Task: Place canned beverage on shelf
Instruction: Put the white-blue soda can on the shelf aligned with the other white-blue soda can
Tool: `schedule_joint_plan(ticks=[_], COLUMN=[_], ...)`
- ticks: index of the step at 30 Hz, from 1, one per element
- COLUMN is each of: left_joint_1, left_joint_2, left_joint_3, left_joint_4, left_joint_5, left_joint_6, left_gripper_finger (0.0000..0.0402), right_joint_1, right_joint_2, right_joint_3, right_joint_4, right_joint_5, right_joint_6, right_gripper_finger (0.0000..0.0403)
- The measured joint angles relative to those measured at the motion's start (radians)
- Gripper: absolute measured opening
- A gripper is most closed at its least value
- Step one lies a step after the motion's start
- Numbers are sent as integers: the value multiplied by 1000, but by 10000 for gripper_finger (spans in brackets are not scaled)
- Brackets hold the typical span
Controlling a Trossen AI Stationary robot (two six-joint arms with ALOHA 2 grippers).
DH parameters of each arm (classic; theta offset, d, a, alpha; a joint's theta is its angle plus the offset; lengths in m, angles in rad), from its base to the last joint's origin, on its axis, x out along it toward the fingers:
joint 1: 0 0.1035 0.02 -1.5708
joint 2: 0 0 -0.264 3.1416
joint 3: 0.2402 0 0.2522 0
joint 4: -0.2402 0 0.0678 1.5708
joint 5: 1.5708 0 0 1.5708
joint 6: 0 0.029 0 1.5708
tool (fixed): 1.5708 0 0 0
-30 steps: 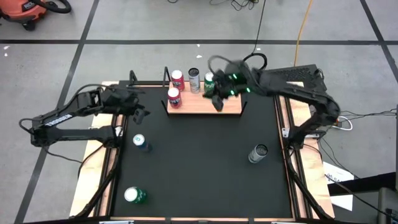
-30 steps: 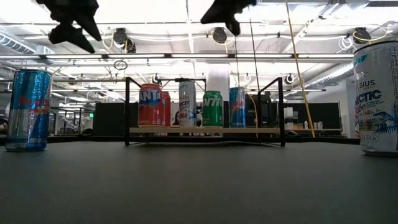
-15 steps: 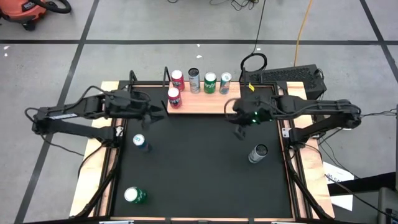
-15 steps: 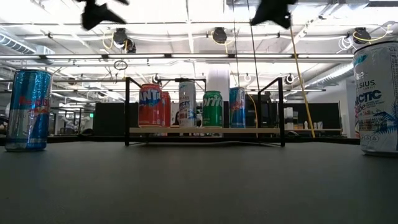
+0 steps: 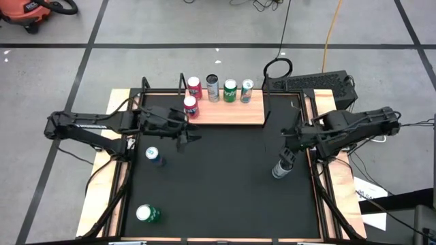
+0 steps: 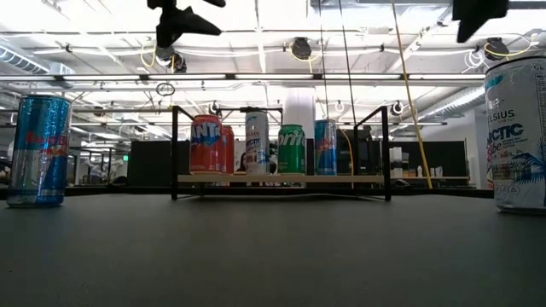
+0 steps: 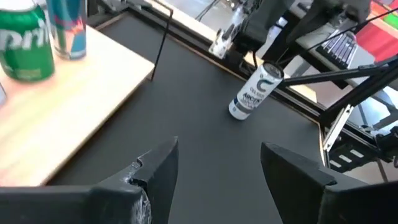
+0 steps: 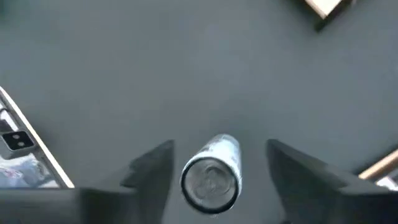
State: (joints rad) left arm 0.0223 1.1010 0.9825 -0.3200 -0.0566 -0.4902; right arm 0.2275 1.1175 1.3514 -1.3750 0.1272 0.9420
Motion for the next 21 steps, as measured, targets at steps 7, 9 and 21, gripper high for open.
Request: schedule_joint_plan(ticks=[7,9,21], left_joint_1=[-53,-68,-101], left_joint_2=[47,56,67], left_joint_3=[0,0,0], left_joint_4=[-4,-5,-33], left_joint_5=[-3,-24,-102], left_joint_6=[-28,-39,-80], left_gripper_finger=[228,228,228], right_joint_1=[103,135,270], right_joint_2=[6,5,63], right_joint_3=[-86,-125,-246], right_joint_4=[13,43,93], right_joint_5=[6,14,34], right_joint_6=[243,334,617], right_gripper_finger=[347,356,354])
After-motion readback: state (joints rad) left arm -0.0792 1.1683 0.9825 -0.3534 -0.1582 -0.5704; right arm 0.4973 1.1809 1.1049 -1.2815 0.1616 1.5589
